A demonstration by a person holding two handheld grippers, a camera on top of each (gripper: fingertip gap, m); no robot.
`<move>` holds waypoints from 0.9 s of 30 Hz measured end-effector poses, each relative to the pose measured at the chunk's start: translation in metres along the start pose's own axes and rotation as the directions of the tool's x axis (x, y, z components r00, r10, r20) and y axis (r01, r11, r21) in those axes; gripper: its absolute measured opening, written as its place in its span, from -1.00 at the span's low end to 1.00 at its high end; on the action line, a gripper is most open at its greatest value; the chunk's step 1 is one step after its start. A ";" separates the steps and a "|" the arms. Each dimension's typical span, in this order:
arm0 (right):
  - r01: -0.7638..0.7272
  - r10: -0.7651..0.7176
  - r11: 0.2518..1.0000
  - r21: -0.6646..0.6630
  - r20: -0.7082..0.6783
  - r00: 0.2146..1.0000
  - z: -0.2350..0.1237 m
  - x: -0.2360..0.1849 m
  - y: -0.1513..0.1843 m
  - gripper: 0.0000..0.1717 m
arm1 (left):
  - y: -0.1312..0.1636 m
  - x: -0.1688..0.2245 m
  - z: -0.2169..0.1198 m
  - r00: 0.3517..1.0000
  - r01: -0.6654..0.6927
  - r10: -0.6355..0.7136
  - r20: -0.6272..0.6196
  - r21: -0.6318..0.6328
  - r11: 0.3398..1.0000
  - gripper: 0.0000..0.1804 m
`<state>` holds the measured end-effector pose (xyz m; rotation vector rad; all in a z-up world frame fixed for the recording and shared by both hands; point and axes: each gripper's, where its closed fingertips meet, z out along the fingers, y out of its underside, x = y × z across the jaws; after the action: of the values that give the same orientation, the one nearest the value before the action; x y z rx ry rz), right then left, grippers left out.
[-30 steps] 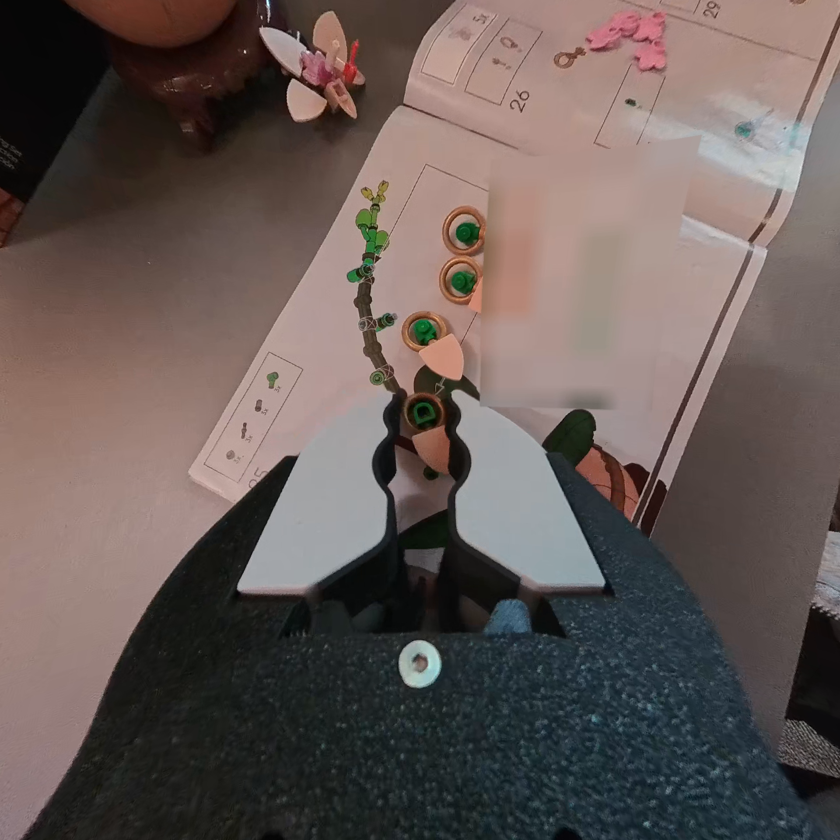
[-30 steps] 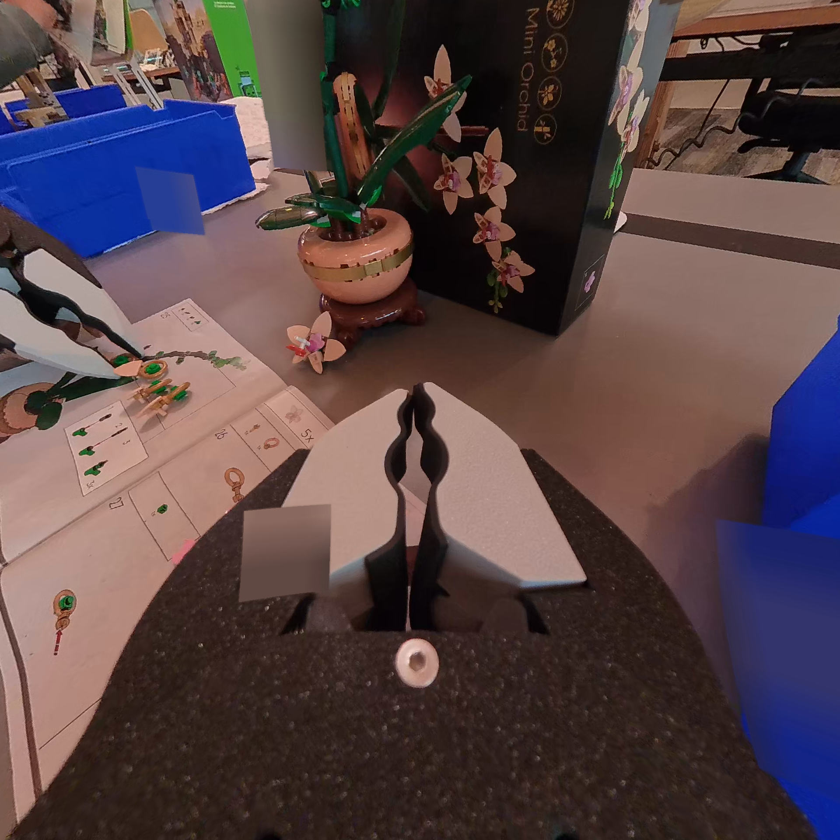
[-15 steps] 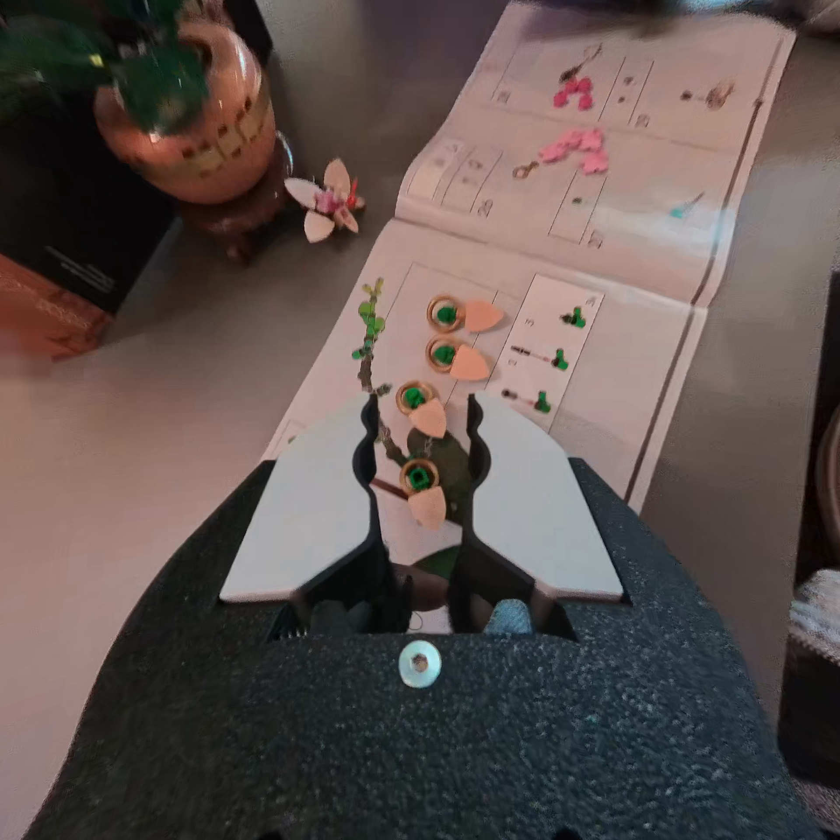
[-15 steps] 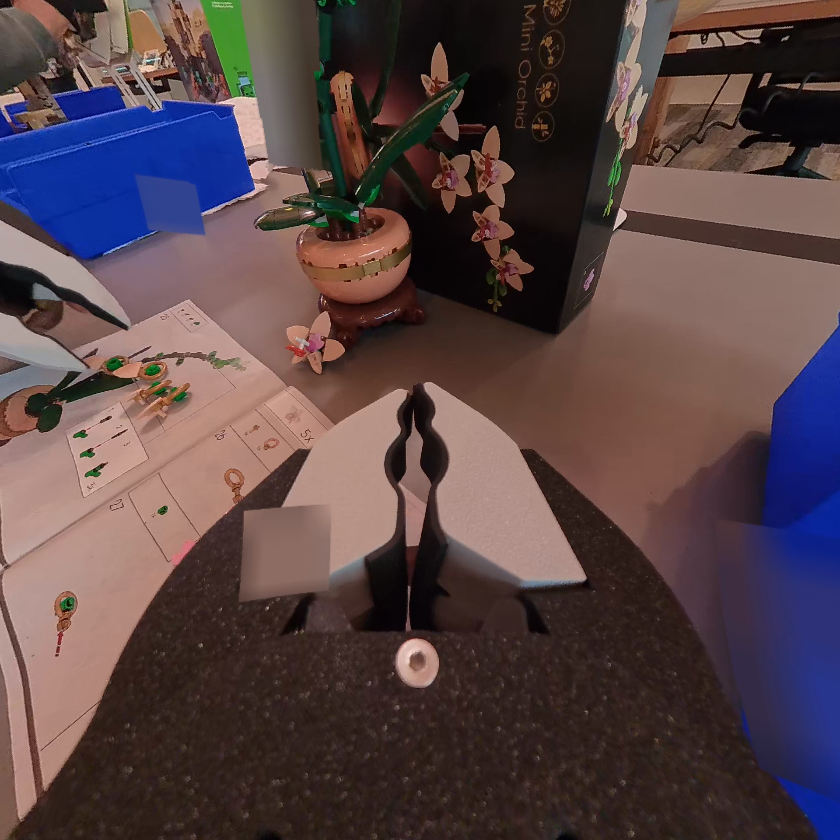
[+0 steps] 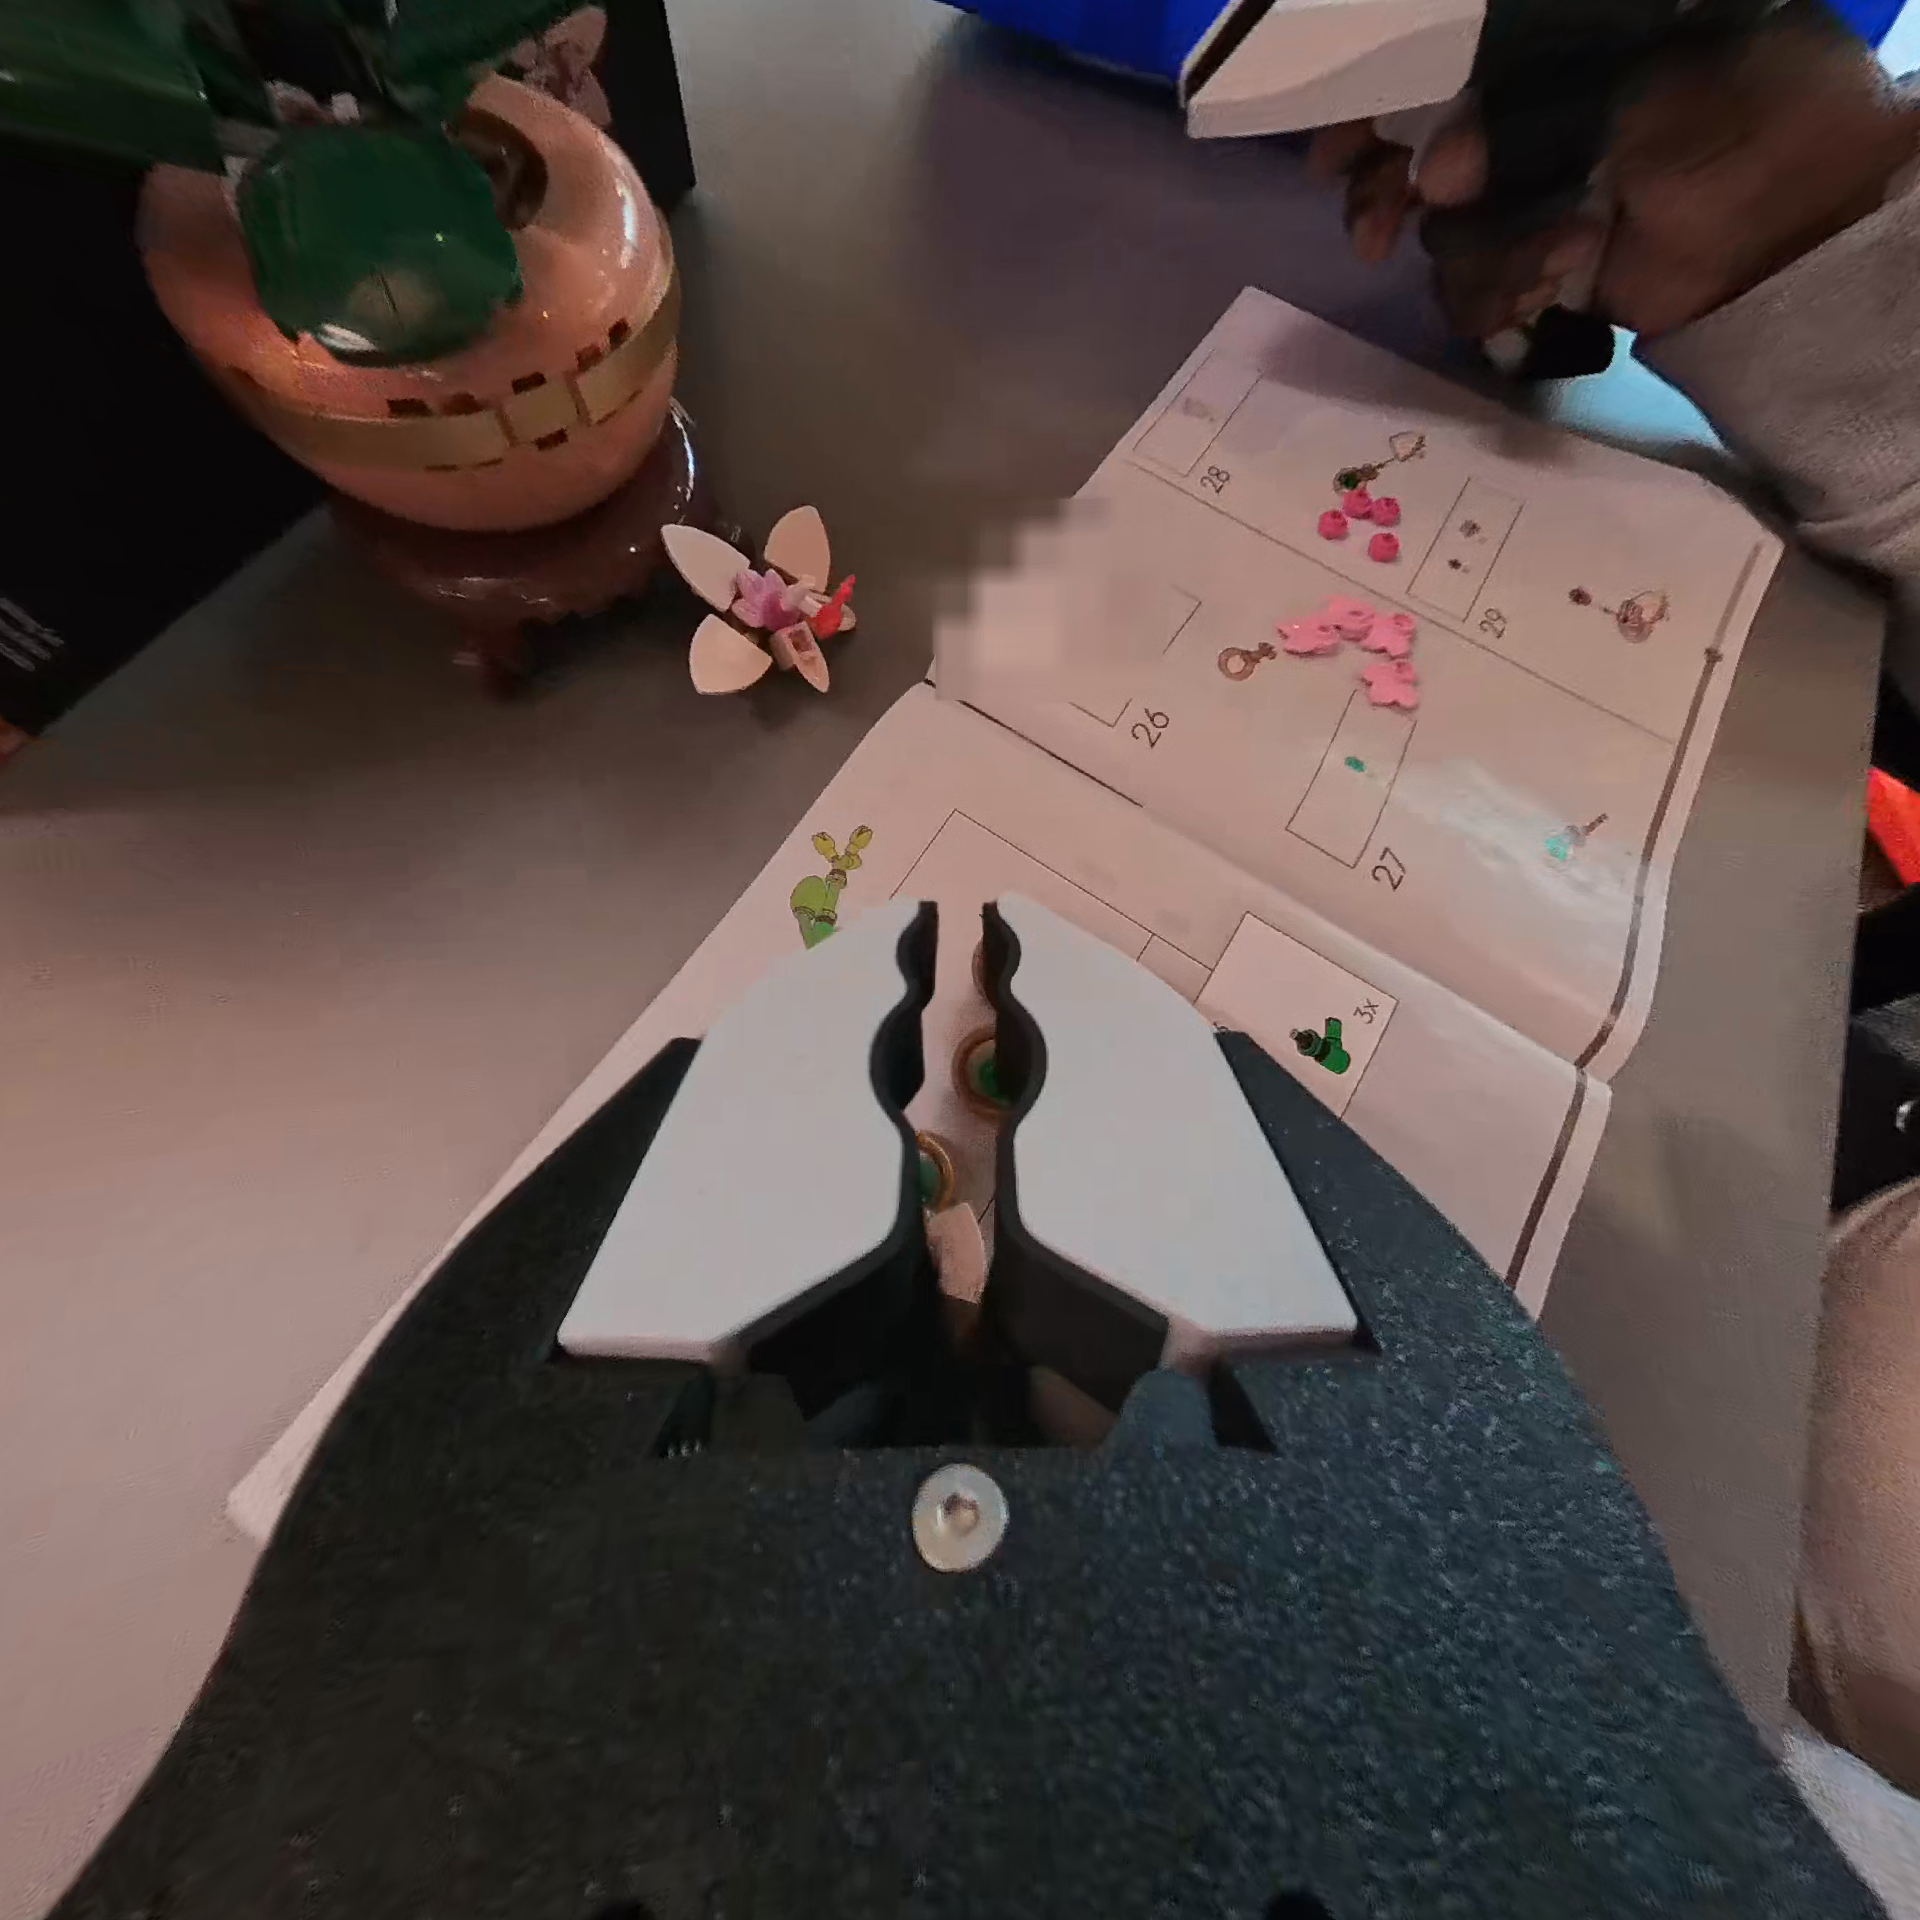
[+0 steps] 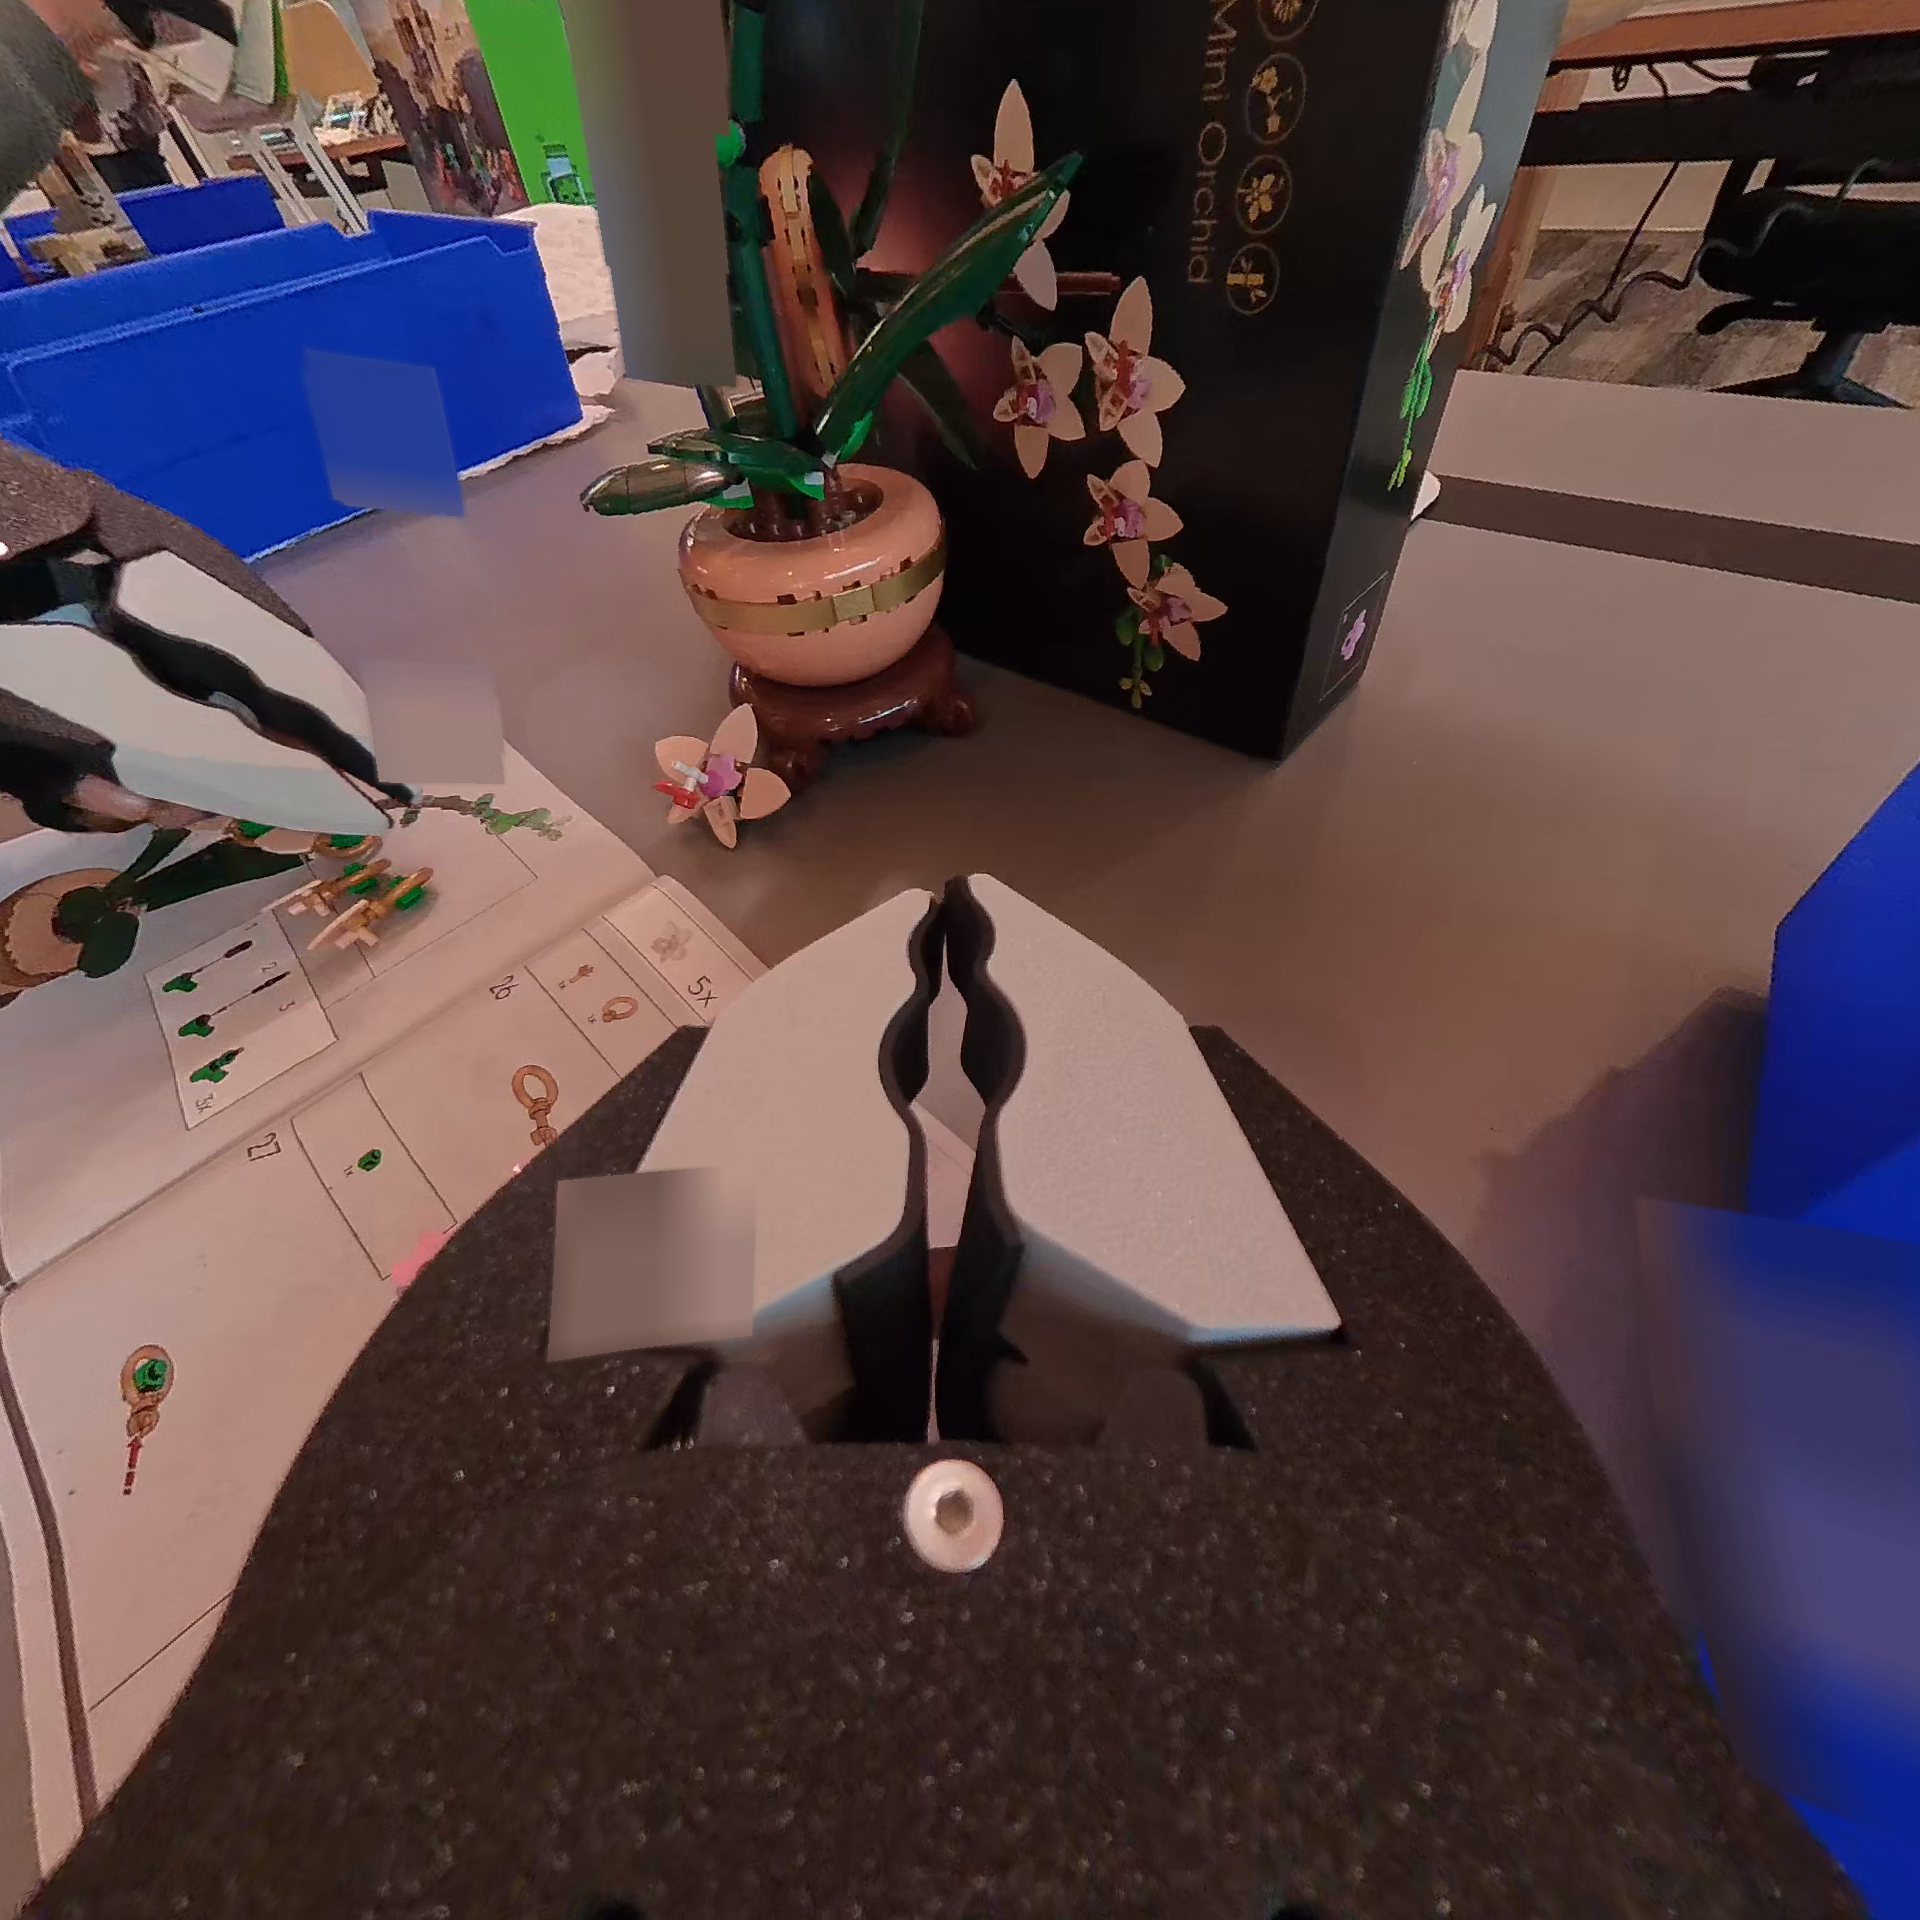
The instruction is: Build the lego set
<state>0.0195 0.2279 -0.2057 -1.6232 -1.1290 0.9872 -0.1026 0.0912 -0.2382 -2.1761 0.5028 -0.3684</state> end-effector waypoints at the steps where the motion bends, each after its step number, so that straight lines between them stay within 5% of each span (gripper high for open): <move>1: 0.002 -0.002 1.000 -0.002 0.001 1.000 0.000 0.000 0.000 -1.00 | 0.001 0.000 0.002 1.000 0.008 -0.008 -0.012 -0.009 1.000 -0.91; 4: 0.001 0.000 1.000 -0.027 0.038 0.999 0.000 -0.009 0.003 -0.99 | 0.002 -0.007 0.000 1.000 0.014 -0.014 0.018 -0.017 1.000 -0.88; 6: 0.003 0.022 0.988 -0.156 0.160 0.987 0.001 -0.040 0.012 -0.84 | -0.004 -0.014 -0.009 0.997 0.005 -0.006 0.071 0.015 1.000 -0.84; 8: 0.026 0.045 0.963 -0.268 0.255 0.966 0.006 -0.078 0.014 -0.70 | -0.021 -0.032 -0.026 0.980 -0.025 0.000 0.198 0.128 0.991 -0.80; 11: 0.043 0.099 0.933 -0.358 0.368 0.925 0.029 -0.135 0.017 -0.75 | -0.052 -0.062 -0.069 0.917 -0.112 -0.058 0.394 0.395 0.912 -0.76; 14: 0.022 0.190 0.878 -0.478 0.392 0.900 0.054 -0.156 0.034 -0.78 | -0.056 -0.059 -0.091 0.927 -0.139 -0.063 0.371 0.493 0.859 -0.78; 20: -0.115 0.381 0.807 -0.579 0.361 0.851 0.077 -0.162 0.039 -0.81 | -0.050 -0.055 -0.103 0.920 -0.213 0.015 0.392 0.466 0.859 -0.78; 27: -0.111 0.405 0.753 -0.649 0.323 0.855 0.084 -0.164 0.043 -0.85 | -0.051 -0.057 -0.115 0.923 -0.211 0.000 0.385 0.507 0.836 -0.78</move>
<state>-0.0923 0.0819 -0.2517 -2.1935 -1.6959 1.3183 -0.1900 0.0683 -0.1335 -1.5977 0.2601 -0.0162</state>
